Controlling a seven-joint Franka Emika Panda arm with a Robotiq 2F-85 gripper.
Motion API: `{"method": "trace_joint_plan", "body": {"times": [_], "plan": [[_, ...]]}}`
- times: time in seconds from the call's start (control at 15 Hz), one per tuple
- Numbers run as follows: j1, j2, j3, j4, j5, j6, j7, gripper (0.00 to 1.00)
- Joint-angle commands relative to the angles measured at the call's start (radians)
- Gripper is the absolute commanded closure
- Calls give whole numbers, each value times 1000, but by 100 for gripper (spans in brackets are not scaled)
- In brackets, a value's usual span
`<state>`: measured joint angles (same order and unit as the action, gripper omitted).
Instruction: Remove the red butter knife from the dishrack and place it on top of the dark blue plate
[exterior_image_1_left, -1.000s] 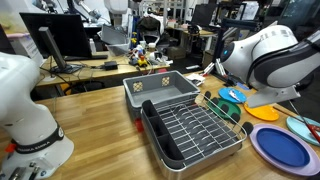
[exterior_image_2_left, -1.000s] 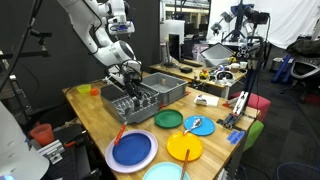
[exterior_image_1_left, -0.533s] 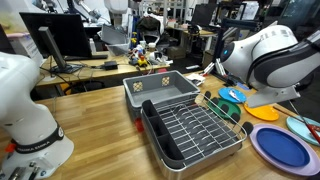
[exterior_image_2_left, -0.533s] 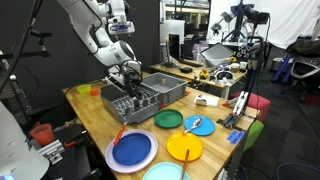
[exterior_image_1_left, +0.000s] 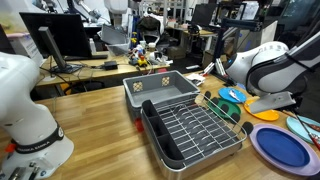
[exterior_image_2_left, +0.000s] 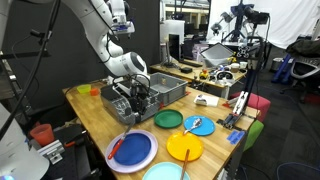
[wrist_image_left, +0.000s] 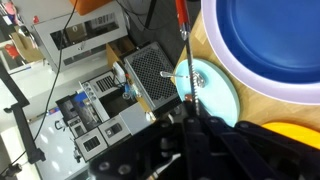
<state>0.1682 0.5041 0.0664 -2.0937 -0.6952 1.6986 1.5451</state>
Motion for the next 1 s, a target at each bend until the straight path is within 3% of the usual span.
{"method": "trace_joint_plan", "body": {"times": [0.0, 0.4, 0.93], "plan": [[-31, 84, -31, 83, 79, -13, -108, 99], [-28, 246, -82, 246, 203, -99, -311, 99], [-6, 456, -116, 492, 288, -306, -435, 99]]}}
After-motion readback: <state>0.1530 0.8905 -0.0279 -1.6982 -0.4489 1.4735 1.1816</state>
